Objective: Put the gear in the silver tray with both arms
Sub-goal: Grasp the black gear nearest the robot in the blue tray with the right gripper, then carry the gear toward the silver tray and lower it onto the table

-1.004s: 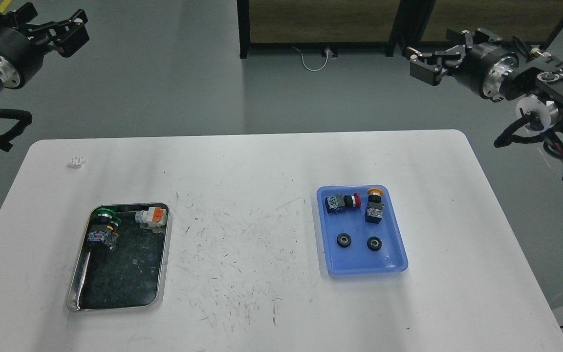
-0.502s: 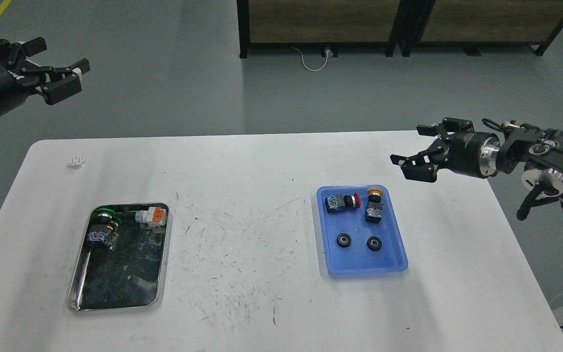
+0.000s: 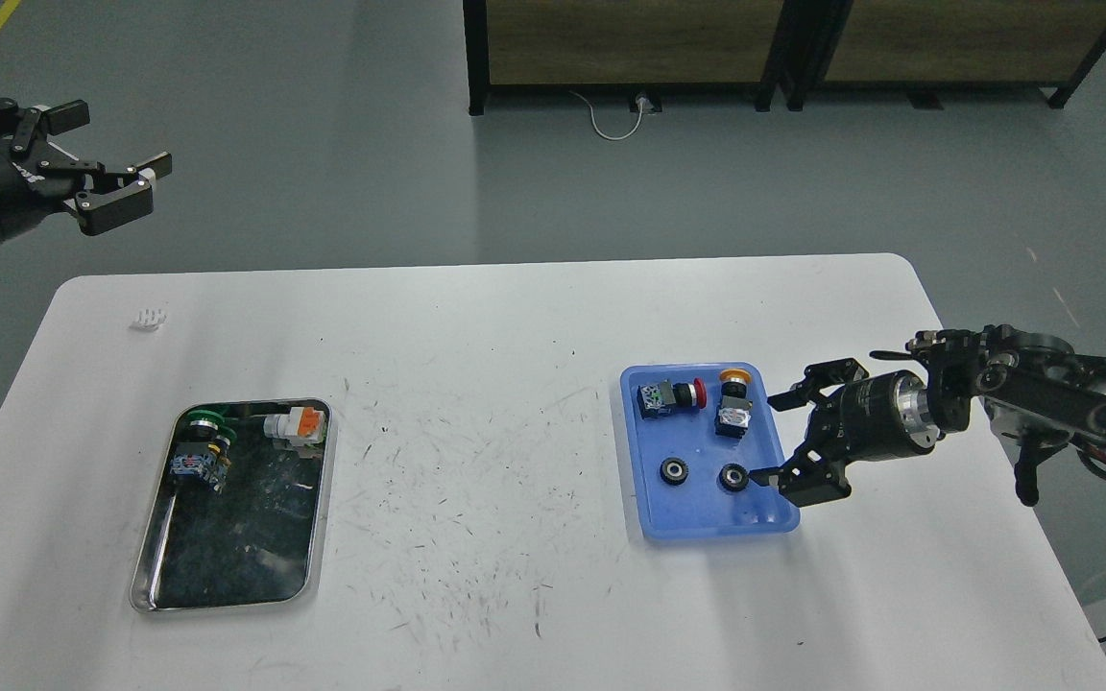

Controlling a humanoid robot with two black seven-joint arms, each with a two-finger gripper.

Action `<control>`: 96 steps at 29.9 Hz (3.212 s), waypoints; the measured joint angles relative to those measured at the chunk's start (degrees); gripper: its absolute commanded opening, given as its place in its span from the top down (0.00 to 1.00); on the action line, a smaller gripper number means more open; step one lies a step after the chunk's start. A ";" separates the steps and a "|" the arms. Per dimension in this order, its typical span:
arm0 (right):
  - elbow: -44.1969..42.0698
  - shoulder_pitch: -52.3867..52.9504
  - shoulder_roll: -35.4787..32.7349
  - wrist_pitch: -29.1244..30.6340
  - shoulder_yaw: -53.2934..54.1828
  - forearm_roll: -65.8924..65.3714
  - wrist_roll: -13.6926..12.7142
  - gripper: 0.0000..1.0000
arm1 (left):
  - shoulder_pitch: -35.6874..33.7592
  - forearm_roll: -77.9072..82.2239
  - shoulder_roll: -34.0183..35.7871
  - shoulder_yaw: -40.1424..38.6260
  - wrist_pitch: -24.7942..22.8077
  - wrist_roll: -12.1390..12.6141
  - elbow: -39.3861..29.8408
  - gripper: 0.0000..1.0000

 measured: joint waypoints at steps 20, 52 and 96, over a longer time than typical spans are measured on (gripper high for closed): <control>-7.37 -3.72 6.02 -0.76 -0.29 -3.44 0.35 0.01 | 0.00 0.01 0.59 -0.26 0.69 0.03 0.01 0.02; -12.15 -4.76 11.29 -1.99 -0.11 -4.78 1.17 0.35 | -0.06 0.01 0.68 -0.62 0.76 0.03 0.35 0.02; -10.27 -1.23 9.96 0.12 4.26 -4.23 1.17 0.72 | 0.00 0.01 3.41 -0.18 0.67 -0.15 0.35 0.02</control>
